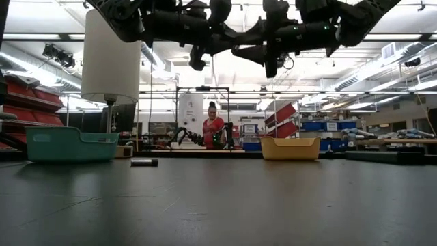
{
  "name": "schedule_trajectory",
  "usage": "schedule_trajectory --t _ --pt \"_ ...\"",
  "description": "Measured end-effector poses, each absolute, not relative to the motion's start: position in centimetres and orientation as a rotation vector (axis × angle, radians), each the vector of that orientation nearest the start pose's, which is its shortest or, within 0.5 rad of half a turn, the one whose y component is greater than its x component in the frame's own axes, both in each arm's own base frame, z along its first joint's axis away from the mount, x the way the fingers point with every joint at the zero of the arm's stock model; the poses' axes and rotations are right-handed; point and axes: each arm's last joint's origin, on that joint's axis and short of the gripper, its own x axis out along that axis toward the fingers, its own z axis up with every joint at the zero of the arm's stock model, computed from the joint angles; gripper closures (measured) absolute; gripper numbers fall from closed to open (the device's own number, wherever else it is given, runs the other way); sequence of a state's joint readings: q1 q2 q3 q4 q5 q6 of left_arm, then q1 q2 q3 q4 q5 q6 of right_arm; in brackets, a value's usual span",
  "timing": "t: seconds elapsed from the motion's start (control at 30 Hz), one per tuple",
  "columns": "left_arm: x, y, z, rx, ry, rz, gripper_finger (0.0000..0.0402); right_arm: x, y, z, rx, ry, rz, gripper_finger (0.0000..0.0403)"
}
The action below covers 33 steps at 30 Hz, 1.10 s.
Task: Sort batteries
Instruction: Put the black battery into the yellow bin
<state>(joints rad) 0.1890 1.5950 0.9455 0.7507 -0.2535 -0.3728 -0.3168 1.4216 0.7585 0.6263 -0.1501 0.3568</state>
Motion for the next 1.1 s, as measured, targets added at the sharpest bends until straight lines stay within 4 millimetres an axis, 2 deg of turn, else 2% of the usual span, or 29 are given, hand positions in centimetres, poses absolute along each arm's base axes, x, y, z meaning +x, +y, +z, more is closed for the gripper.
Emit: schedule_trajectory --t 0.3,0.5,0.6,0.7,0.87,0.93,1.1 --pt "34.5 7.3 28.0 -0.368 -0.212 0.396 0.0347 29.7 -9.5 26.7 0.306 0.035 -0.175 0.0284" --pt "34.6 7.3 28.0 -0.358 -0.207 0.386 0.0346 29.7 -9.5 26.6 0.316 0.039 -0.180 0.0347" --pt "34.6 7.3 27.8 -0.375 -0.193 0.387 0.0340 29.7 -9.6 26.5 0.321 0.050 -0.186 0.0348" --pt "34.6 7.3 27.5 -0.424 -0.165 0.392 0.0306 29.6 -9.8 26.1 0.321 0.083 -0.204 0.0348" --pt "34.6 7.4 27.3 -0.437 -0.159 0.402 0.0213 29.4 -10.1 25.9 0.339 0.112 -0.219 0.0348" --pt "34.5 7.4 27.4 -0.432 -0.159 0.407 0.0187 29.4 -10.1 25.8 0.344 0.121 -0.221 0.0348" --pt "33.7 7.3 28.2 -0.415 -0.125 0.449 0.0173 28.9 -10.7 25.1 0.362 0.191 -0.301 0.0348"
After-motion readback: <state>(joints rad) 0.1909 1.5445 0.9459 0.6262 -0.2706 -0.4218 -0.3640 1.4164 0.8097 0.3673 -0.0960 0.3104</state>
